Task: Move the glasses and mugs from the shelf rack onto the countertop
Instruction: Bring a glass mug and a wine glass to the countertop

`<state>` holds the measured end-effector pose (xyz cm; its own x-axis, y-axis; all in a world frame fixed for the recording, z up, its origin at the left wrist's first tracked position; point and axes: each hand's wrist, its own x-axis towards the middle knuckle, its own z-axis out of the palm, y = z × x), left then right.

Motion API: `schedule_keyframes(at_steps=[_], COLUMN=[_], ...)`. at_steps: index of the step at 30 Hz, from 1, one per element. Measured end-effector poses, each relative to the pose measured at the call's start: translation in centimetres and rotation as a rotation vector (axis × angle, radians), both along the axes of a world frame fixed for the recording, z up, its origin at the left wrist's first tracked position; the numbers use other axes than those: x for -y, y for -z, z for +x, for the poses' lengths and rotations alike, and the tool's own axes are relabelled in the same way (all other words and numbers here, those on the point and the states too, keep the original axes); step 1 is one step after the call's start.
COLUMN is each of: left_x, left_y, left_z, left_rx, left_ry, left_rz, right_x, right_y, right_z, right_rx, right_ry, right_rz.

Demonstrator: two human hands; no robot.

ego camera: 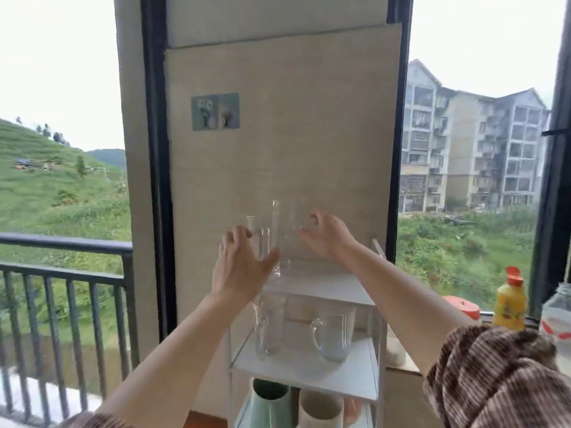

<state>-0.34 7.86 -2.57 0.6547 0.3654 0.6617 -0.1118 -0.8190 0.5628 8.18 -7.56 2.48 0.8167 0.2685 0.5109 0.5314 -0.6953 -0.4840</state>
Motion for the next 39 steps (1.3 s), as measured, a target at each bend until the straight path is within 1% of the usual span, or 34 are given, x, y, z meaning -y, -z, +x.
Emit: schedule_keyframes(at_steps=[3,5,7,11,15,19,23,27,31,34,36,39], left_x=[-0.8,-1.2,-1.5,-1.9,-1.8,-1.7,-1.6,-1.5,-1.2,-1.2,-1.1,-0.4], left_y=[-0.1,-0.3,-0.6,-0.9,-1.4,-1.8,-2.1,-2.4,-2.9,-3.5,-3.9,-4.2], left_z=[1.2,1.8,2.3,2.8,3.1,3.0,3.2,3.6,3.3,2.8,2.4,1.7], left_rx=[-0.036,-0.071,-0.072,-0.051,-0.086,-0.117,-0.135,-0.098,-0.086,-0.064,-0.067,-0.049], left_ry=[0.046,0.103,0.132,0.208,0.297,0.326,0.366,0.389,0.349,0.339,0.387,0.478], left_rz=[-0.059,-0.135,-0.168,-0.254,-0.384,-0.473,-0.574,-0.662,-0.722,-0.862,-1.001,-1.087], right_x=[-2.3,-3.6,-4.7,-6.2,-6.8,-7.2,-6.4,-4.4,-1.8,0.5,2.1,4.9], right_y=[-0.6,-1.1,-1.5,-1.8,-1.8,-1.7,-1.5,-1.8,-2.3,-2.8,-3.3,-4.3], right_z=[3.0,4.7,6.0,7.3,7.6,7.5,6.8,5.4,2.9,0.4,-1.1,-3.5], right_rx=[-0.132,-0.193,-0.248,-0.342,-0.43,-0.453,-0.399,-0.349,-0.27,-0.228,-0.241,-0.224], right_ry=[-0.009,-0.03,-0.055,-0.089,-0.089,-0.102,-0.061,0.0,0.035,0.029,-0.012,-0.035], right_rz=[0.2,0.334,0.466,0.554,0.639,0.675,0.717,0.678,0.623,0.611,0.635,0.668])
